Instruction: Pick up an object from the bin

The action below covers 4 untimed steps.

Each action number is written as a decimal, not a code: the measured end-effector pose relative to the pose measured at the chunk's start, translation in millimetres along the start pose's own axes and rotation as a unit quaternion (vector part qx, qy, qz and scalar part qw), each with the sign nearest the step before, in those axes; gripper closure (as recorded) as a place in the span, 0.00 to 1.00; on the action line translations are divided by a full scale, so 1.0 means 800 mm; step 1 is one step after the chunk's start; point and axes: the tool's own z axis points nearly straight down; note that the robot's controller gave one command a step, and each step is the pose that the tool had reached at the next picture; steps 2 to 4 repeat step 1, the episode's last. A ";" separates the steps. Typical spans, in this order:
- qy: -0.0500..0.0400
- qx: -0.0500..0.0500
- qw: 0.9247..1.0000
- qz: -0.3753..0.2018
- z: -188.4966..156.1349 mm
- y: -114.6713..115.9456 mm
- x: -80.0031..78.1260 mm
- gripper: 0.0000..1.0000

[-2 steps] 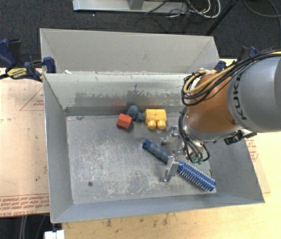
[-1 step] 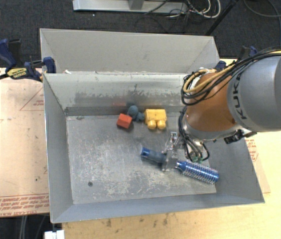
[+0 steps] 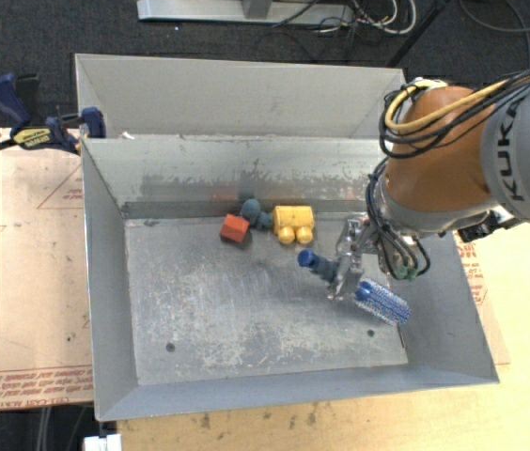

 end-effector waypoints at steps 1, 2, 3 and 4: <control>0.001 0.000 1.000 0.016 -0.058 -0.003 -0.013 1.00; 0.001 0.000 1.000 0.016 -0.058 -0.003 -0.013 1.00; 0.001 0.000 1.000 0.016 -0.058 -0.003 -0.013 1.00; 0.001 0.000 1.000 0.016 -0.058 -0.003 -0.013 1.00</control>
Offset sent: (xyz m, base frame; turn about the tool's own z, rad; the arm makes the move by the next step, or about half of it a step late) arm 0.0078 -0.0037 0.0445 0.0322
